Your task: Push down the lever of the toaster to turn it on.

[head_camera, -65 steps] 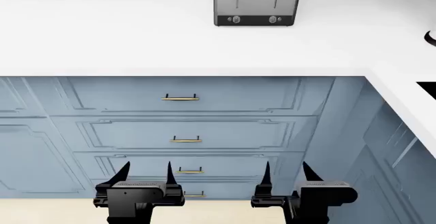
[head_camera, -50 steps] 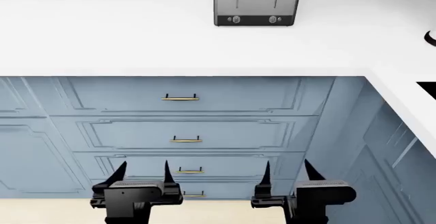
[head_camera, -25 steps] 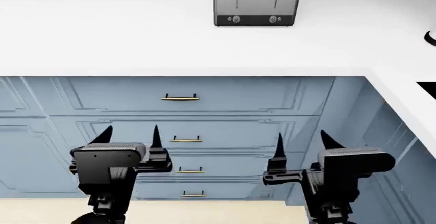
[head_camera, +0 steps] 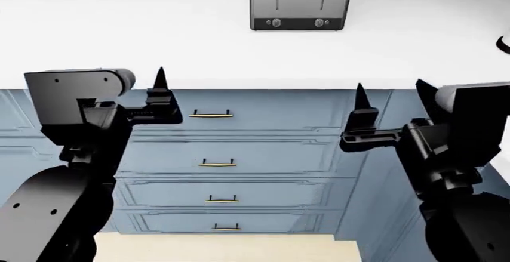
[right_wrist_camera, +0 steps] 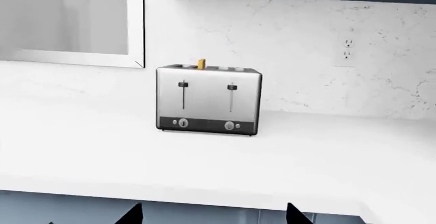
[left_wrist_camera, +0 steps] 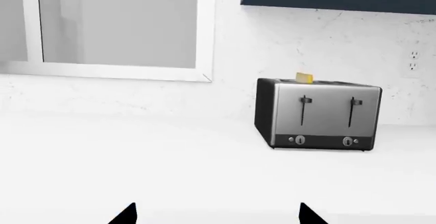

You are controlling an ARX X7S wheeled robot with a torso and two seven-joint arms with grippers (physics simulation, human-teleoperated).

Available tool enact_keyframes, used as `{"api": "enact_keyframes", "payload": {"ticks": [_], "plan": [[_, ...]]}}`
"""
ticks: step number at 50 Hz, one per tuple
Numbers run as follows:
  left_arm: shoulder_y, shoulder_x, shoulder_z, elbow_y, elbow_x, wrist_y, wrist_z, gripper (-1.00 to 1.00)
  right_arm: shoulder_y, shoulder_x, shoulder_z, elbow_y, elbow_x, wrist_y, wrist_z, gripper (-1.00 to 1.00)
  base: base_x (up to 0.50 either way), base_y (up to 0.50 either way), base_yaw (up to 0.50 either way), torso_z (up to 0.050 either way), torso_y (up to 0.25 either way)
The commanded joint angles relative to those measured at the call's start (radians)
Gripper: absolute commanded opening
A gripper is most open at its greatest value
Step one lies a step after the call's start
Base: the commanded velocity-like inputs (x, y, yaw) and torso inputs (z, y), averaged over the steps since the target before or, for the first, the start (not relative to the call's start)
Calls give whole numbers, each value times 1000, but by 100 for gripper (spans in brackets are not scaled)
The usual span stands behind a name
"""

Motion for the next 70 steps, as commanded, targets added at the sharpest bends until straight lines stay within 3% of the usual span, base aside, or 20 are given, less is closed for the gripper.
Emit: {"api": "enact_keyframes", "payload": {"ticks": [1,13,27,60,70], "plan": [[-172,0,-41,-26,-59,-177,-27,100,202,12,58,10,40,187,-2,100,0,0,0,0,0],[-293,-10,-62,-95,-68,-232,-45,100,330,44,38,99,30,183,26,100,0,0,0,0,0],[-335,-51,-56,-110,-55,-195,-43,100,415,71,8,152,26,169,42,100,0,0,0,0,0],[-307,-51,-60,-70,-85,-189,-50,100,380,83,11,123,43,141,56,100,0,0,0,0,0],[-298,-47,-62,-80,-80,-151,-52,100,382,77,29,117,47,145,63,100,0,0,0,47,0]]}}
